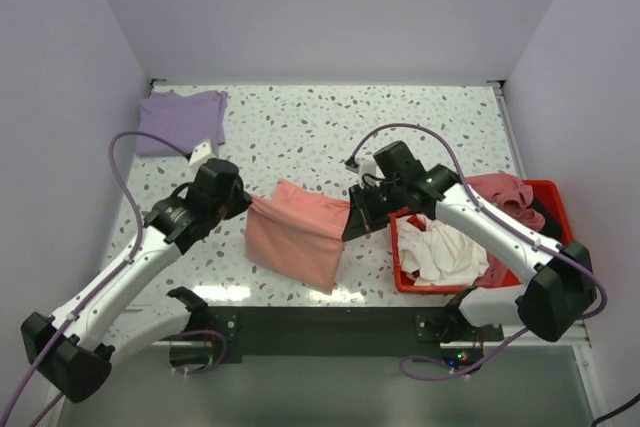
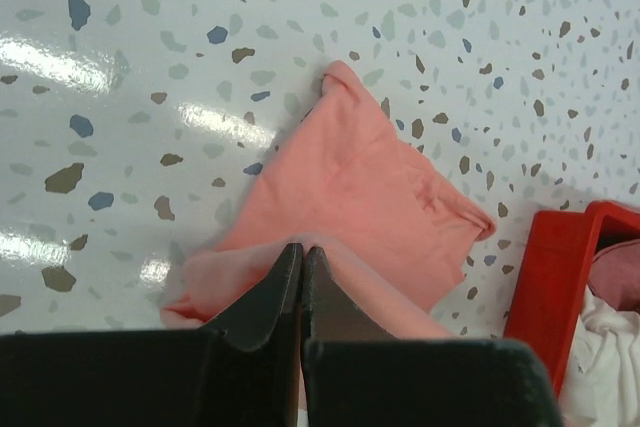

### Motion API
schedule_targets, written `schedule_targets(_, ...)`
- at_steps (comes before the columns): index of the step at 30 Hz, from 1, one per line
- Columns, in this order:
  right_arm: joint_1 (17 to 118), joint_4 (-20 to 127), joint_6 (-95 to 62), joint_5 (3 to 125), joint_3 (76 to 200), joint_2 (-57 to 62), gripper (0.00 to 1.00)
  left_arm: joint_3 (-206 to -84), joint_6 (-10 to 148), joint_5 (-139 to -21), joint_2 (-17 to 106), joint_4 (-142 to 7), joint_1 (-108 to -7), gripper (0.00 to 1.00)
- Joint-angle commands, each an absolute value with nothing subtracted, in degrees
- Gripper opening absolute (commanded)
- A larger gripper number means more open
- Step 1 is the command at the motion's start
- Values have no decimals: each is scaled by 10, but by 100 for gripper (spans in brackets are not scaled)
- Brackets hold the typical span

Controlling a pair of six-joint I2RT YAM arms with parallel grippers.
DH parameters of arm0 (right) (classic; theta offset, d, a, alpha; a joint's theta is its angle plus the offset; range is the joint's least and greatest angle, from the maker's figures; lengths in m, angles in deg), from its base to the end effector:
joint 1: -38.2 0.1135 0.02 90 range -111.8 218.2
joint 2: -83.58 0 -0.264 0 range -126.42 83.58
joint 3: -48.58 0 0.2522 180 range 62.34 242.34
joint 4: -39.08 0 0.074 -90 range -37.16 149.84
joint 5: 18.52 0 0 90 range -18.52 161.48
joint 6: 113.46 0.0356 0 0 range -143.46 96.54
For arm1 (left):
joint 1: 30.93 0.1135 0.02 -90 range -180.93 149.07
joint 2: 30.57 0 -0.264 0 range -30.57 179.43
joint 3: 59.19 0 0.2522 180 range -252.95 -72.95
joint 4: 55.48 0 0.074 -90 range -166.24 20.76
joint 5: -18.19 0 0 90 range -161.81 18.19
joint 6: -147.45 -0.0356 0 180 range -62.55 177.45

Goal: Fold and stack the t-shirts
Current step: Fold the tshirt

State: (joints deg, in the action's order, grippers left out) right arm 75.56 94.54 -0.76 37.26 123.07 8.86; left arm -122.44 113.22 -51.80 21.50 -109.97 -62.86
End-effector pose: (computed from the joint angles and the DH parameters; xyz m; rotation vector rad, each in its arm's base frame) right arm 0.1952 0.1743 0.2817 -0.5977 2.6396 1.1343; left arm 0.1620 -0.0866 0.2969 -0.6453 2.2103 -0.3944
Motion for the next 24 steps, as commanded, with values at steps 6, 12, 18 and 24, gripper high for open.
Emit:
schedule_targets(6,703,885,-34,380,1244,40,0,-1270,1085,-473,327,-992,-591,0)
schedule_targets(12,662,811,-19,376,1246,-36,0,-1258,1058,-541,409,-902,-533,0)
schedule_targets(18,638,797,-12,394,1270,-102,0,-1295,1025,-577,517,-870,-521,0)
schedule_targets(24,628,794,-4,407,1277,-127,0,-1328,1011,-609,608,-852,-519,0)
